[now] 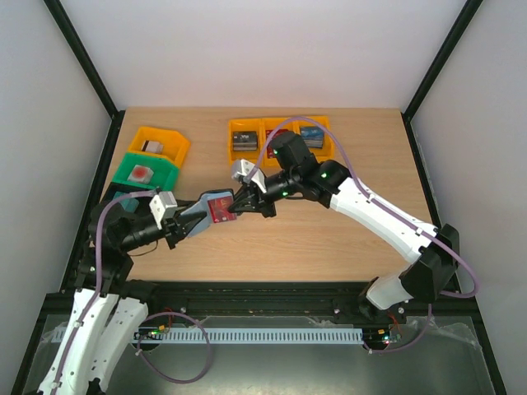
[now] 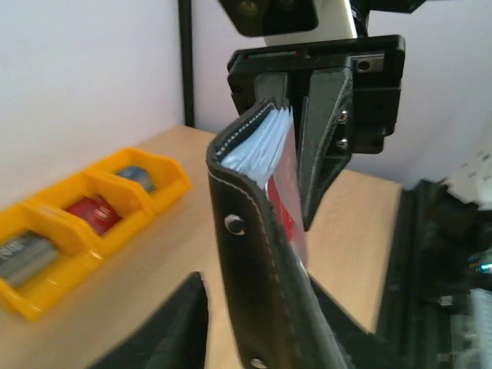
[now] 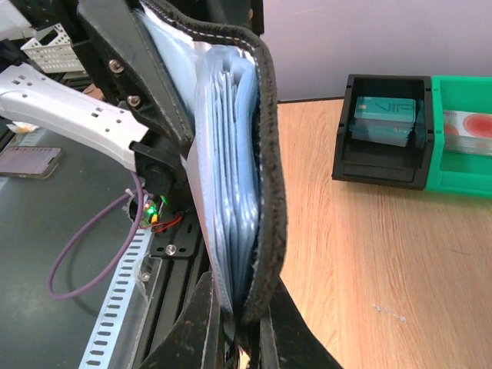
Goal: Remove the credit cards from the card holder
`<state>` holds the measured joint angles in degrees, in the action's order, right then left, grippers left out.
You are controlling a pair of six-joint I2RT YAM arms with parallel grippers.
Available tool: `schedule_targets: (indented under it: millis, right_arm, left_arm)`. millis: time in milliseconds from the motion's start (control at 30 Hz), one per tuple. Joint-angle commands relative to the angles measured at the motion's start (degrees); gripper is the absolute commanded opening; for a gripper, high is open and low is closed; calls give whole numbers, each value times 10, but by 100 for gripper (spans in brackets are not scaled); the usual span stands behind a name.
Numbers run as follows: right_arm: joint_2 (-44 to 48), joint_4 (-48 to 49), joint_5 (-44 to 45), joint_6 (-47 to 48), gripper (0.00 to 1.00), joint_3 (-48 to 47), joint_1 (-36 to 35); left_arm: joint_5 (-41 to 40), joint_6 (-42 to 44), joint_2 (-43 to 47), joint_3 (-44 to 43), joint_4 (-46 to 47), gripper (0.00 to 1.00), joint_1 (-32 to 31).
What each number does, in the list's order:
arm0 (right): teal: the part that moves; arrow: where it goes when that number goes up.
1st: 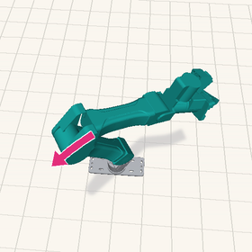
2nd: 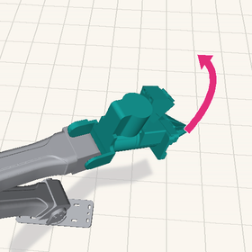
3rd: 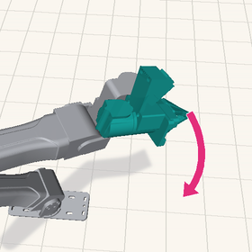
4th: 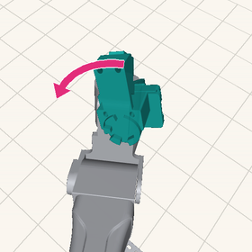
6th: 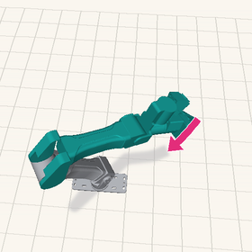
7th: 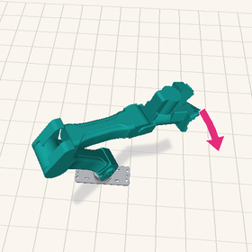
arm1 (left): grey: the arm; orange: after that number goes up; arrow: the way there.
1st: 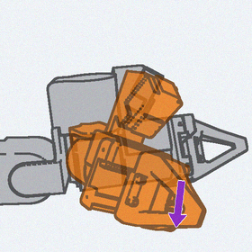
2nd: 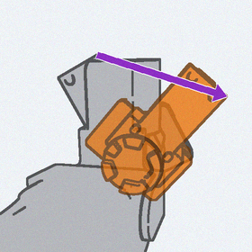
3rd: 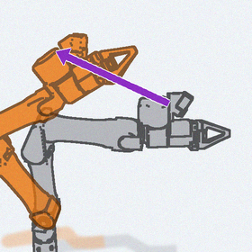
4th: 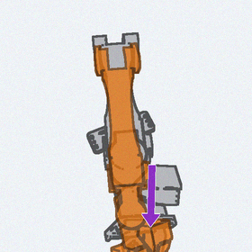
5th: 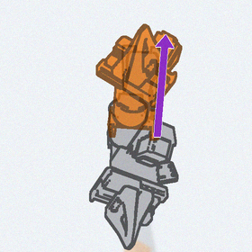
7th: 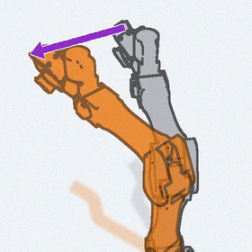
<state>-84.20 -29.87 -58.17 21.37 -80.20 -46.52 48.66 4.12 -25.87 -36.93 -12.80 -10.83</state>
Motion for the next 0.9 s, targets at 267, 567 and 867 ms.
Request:
schedule_targets:
  millis: [267, 567, 867]
  right_arm:
    - [13, 194, 227, -172, 42, 53, 14]
    - [23, 261, 460, -255, 49, 64, -28]
    - [14, 471, 395, -264, 20, 142, -137]
  left_arm:
    - [-47, -179, -18, 23, 40, 2, 7]
    - [-261, -303, -35, 22, 15, 2, 24]
    - [-232, -337, -32, 46, 56, 2, 25]
